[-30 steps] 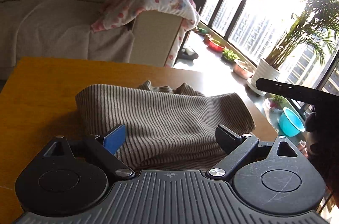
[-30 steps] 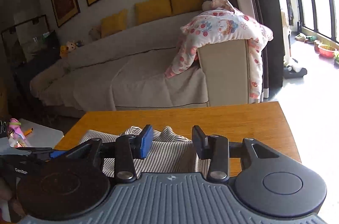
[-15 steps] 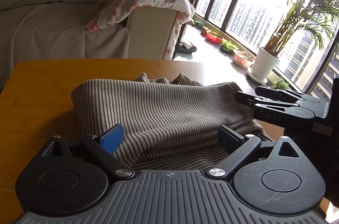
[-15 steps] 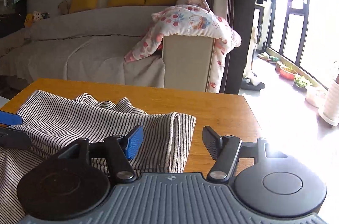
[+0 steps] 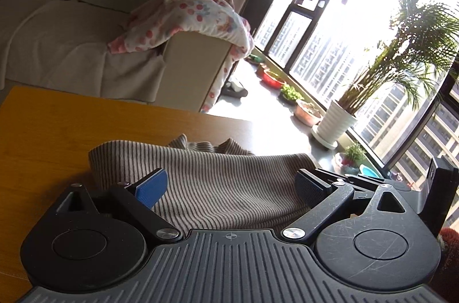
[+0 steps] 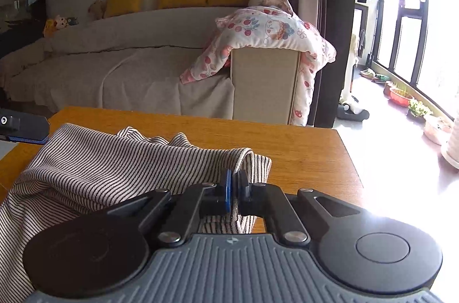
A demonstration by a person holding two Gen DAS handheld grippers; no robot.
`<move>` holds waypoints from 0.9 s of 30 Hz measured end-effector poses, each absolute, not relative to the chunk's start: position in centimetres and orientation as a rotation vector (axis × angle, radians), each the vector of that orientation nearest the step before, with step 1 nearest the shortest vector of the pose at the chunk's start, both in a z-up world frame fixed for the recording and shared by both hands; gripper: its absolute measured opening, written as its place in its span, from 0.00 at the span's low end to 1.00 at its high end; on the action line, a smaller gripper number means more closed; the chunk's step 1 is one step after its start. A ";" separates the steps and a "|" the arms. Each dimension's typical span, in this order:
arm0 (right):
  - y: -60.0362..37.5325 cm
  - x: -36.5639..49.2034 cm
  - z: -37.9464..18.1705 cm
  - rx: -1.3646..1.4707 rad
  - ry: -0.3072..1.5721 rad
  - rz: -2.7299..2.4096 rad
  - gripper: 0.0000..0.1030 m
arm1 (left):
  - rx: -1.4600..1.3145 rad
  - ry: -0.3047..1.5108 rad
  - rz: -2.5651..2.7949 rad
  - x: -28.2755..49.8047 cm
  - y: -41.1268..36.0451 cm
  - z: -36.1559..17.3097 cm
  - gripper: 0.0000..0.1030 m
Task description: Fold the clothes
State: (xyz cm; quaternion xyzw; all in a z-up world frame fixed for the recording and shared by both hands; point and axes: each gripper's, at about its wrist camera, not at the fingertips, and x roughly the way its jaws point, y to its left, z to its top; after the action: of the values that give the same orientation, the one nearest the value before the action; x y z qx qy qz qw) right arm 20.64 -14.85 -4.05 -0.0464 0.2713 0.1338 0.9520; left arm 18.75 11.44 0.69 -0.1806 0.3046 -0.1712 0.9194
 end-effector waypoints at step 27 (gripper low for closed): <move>-17.8 22.2 -0.2 0.031 0.539 0.420 0.40 | -0.417 0.659 -0.354 21.4 14.0 -0.5 0.97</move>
State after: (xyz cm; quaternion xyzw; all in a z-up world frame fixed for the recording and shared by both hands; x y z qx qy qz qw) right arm 22.23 -17.75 -0.16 0.0150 0.2644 0.2057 0.9421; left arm 21.41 14.03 -0.53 -0.2022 0.3196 -0.1716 0.9097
